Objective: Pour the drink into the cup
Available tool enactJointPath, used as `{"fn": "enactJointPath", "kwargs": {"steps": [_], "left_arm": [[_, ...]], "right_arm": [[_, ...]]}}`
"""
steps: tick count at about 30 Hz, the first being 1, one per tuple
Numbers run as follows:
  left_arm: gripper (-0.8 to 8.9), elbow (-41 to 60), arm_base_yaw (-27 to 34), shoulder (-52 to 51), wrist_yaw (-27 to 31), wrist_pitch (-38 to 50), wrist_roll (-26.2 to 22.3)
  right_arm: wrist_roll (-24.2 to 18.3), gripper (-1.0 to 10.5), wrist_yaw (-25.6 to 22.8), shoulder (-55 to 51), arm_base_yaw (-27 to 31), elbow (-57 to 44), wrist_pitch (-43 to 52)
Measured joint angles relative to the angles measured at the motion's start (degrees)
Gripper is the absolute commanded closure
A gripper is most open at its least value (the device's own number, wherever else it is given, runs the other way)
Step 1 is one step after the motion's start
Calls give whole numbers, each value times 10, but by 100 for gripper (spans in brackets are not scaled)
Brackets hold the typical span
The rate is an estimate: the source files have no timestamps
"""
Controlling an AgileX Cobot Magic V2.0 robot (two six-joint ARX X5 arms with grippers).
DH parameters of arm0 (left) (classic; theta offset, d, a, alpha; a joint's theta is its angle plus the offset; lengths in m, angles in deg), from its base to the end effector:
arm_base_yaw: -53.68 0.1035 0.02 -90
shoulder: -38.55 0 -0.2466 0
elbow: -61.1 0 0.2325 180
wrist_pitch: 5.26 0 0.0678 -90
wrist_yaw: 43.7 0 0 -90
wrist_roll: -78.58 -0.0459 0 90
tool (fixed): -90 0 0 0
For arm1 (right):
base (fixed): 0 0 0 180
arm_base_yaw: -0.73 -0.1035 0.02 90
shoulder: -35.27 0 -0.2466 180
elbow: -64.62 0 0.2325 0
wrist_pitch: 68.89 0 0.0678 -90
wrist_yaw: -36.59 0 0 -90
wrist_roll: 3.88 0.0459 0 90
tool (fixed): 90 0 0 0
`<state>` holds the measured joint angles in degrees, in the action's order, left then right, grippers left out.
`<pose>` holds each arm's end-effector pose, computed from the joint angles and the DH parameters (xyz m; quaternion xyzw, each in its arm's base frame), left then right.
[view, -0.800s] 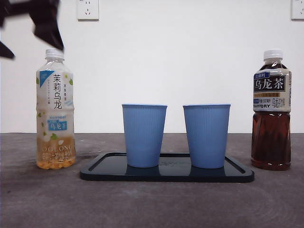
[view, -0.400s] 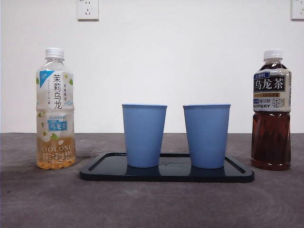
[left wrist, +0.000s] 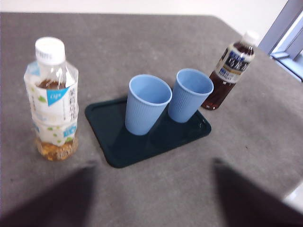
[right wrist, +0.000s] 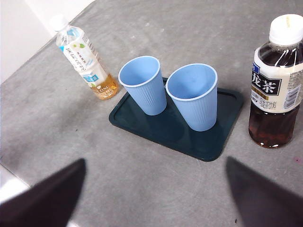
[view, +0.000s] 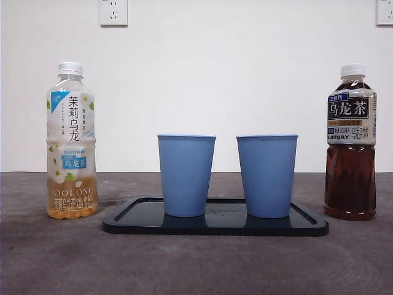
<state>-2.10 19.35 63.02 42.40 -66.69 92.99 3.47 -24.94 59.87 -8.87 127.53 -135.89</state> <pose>0.0657 -0.0487 0.3073 -0.0649 0.2287 -0.2947 0.9255 0.0684 0.0338 0.2984 0.0992 0.2642 0.2997 0.9114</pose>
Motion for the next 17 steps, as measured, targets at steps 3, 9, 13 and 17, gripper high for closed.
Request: {"fn": "enactJointPath", "kwargs": {"steps": [3,9,13,17], "left_arm": [[793,0,0,0,0,4,0],[793,0,0,0,0,8,0],[793,0,0,0,0,8,0],[793,0,0,0,0,8,0]], "right_arm": [[0,928,-2,0,0,0,1],[-1,928,0,0,0,0,9],[-1,928,0,0,0,0,9],[0,928,0,0,0,0,9]]}}
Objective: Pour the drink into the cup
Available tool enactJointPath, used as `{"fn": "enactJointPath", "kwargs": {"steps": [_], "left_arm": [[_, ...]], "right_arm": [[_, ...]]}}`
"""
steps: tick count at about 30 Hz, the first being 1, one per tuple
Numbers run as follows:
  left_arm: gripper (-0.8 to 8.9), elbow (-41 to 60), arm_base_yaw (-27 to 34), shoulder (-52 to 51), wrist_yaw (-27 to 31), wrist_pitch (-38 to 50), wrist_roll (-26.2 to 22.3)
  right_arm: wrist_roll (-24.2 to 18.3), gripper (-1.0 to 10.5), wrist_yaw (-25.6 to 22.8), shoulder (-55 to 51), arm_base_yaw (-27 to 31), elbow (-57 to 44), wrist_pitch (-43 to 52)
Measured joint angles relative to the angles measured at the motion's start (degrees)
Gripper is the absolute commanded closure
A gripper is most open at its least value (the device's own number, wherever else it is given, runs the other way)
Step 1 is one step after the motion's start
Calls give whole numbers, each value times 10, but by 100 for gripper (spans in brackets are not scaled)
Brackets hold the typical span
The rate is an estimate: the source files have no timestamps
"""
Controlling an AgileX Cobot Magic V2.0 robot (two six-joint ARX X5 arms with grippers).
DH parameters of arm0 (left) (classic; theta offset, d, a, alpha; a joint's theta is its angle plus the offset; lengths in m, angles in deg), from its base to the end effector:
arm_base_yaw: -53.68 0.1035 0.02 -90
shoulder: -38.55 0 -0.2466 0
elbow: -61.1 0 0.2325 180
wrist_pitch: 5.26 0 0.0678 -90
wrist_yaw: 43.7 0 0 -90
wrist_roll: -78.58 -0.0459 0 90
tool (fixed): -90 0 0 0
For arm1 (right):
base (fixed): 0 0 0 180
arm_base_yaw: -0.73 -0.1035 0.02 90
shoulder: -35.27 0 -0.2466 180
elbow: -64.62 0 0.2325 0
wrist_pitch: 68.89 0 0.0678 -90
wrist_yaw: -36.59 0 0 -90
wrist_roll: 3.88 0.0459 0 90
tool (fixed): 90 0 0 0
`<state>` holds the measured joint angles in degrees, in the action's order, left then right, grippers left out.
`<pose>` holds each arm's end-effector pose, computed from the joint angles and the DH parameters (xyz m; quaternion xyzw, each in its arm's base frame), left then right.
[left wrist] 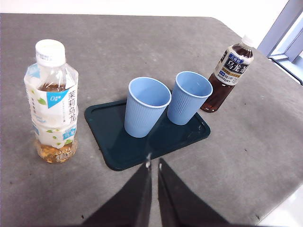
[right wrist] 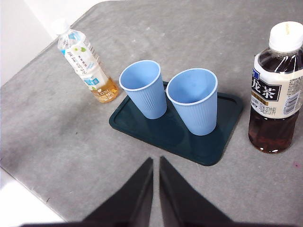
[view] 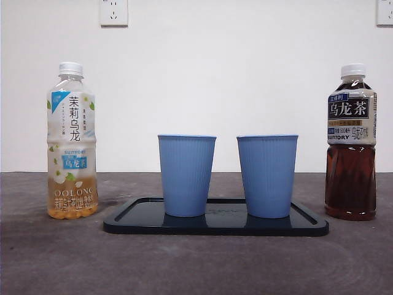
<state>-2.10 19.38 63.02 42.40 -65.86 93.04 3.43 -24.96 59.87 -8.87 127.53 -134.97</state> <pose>0.0663 -0.0490 0.3088 -0.0674 0.2220 -0.2957 0.9267 0.0692 0.0339 0.2999 0.0977 0.2564 0.3007 0.9134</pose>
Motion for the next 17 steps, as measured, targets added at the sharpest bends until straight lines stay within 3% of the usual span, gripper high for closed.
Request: {"fn": "enactJointPath", "kwargs": {"steps": [4,7,11,14,17], "left_arm": [[793,26,19,-18,-5,47,0],[793,94,85,-56,-6,134,-16],[793,241,205,-130,-5,258,-77],[793,346,273,-183,-4,288,-94],[793,416,302,-220,-4,287,-98]], "right_arm": [[0,928,0,0,0,0,0],[0,928,0,0,0,0,0],[0,928,0,0,0,0,0],[0,928,0,0,0,0,0],[0,928,0,0,0,0,0]]}}
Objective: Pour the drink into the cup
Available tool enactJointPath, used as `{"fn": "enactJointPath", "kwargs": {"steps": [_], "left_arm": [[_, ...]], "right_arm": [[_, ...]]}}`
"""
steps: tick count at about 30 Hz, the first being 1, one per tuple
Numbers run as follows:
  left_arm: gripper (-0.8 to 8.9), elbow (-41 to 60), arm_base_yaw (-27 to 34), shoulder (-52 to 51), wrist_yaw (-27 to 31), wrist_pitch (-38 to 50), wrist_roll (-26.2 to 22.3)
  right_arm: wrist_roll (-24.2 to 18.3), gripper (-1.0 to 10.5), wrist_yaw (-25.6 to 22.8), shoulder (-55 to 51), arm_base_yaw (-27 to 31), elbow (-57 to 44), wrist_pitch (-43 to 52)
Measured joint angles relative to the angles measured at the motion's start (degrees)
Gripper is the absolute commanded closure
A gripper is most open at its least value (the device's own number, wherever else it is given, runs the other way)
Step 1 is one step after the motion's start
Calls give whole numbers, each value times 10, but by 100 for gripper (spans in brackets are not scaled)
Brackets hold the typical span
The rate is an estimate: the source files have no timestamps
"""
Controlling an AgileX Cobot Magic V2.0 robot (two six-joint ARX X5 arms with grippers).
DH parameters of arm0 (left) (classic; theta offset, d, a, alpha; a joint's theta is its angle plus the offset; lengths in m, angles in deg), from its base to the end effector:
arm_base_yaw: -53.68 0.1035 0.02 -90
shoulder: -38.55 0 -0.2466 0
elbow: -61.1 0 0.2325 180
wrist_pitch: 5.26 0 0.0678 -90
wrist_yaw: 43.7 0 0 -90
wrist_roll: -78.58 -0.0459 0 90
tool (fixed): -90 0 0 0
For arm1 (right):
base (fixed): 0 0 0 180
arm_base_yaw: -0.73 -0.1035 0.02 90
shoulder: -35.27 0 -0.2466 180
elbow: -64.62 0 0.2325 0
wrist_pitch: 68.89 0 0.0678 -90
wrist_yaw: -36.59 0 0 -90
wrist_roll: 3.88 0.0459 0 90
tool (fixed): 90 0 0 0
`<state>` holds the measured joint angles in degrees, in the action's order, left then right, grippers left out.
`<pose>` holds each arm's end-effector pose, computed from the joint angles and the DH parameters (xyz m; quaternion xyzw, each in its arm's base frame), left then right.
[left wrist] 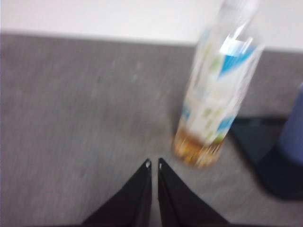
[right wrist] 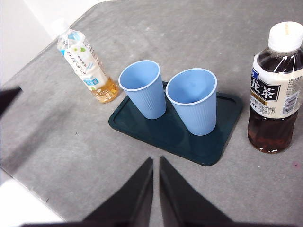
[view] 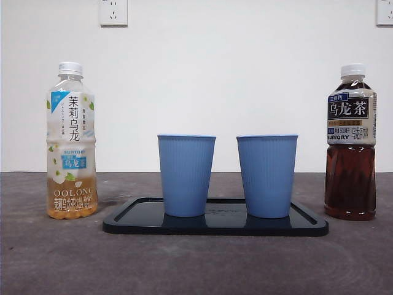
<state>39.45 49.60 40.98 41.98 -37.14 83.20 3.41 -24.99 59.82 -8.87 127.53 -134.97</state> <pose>0.1035 -0.0108 0.1656 -0.0402 0.1131 -0.0683 0.9904 0.0691 0.0338 0.2999 0.0974 0.2560 0.3006 0.9136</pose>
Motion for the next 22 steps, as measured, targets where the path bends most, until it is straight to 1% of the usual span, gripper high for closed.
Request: {"fn": "enactJointPath", "kwargs": {"steps": [2,4,10,22], "left_arm": [[793,24,10,-18,0,1,-6],[793,31,18,-22,0,24,-9],[793,43,30,-21,4,56,-17],[793,45,30,-21,4,61,-18]], "right_arm": [[0,928,0,0,0,0,0],[0,928,0,-1,0,0,0],[0,928,0,-1,0,0,2],[0,928,0,-1,0,0,12]]}}
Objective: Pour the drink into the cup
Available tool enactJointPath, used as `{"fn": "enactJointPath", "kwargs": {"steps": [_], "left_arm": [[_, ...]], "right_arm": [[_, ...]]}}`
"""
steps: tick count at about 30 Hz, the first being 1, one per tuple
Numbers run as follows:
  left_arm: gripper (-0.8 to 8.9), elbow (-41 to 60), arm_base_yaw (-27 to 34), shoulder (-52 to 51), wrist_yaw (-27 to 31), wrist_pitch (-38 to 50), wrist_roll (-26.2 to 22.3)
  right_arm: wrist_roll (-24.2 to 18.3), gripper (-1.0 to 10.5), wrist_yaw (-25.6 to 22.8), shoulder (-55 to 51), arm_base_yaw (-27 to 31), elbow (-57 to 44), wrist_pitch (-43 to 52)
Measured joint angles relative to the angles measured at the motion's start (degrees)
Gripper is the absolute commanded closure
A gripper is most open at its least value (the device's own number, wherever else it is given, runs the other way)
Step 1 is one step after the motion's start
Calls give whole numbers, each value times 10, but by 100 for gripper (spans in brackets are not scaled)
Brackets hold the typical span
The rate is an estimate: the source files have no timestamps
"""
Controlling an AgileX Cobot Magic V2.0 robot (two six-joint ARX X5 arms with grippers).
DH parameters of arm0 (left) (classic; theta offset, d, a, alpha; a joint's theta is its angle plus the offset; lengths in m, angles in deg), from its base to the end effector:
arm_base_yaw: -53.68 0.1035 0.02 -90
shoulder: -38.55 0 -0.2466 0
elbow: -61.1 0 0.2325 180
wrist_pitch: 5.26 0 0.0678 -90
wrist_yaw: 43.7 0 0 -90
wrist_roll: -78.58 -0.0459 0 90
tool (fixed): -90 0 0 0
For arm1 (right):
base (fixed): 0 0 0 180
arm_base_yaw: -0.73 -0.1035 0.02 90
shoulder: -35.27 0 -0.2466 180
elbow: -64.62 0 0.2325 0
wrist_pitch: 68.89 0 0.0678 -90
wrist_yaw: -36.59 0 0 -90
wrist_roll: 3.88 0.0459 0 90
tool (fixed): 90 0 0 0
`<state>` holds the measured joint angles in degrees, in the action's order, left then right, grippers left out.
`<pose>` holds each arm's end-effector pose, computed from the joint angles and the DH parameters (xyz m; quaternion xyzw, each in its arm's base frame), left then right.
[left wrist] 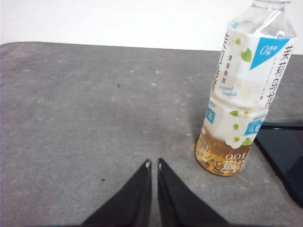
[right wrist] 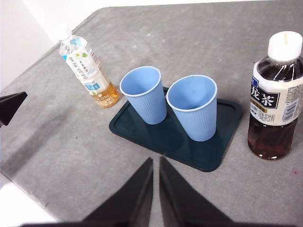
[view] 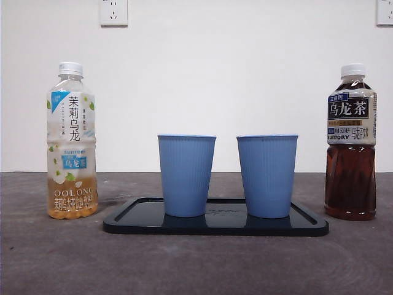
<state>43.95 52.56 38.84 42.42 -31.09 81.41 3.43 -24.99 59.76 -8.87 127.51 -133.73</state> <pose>0.1080 -0.0052 0.1545 -0.0265 0.0792 -0.0415 0.9956 0.0700 0.0340 0.3020 0.0960 0.2454 0.3021 0.9162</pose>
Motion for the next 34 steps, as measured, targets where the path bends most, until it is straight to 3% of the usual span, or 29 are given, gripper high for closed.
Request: {"fn": "enactJointPath", "kwargs": {"steps": [5,11,17,23,27,34], "left_arm": [[793,0,0,0,0,0,0],[793,0,0,0,0,0,0],[793,0,0,0,0,0,0],[793,0,0,0,0,0,0],[793,0,0,0,0,0,0],[793,0,0,0,0,0,0]], "right_arm": [[0,928,-1,0,0,0,0],[-13,928,-53,-28,38,-47,61],[-43,928,-195,-114,75,-219,250],[-46,928,-289,-213,85,-402,382],[-46,928,-313,-242,85,-463,390],[-46,928,-316,-242,85,-470,412]]}}
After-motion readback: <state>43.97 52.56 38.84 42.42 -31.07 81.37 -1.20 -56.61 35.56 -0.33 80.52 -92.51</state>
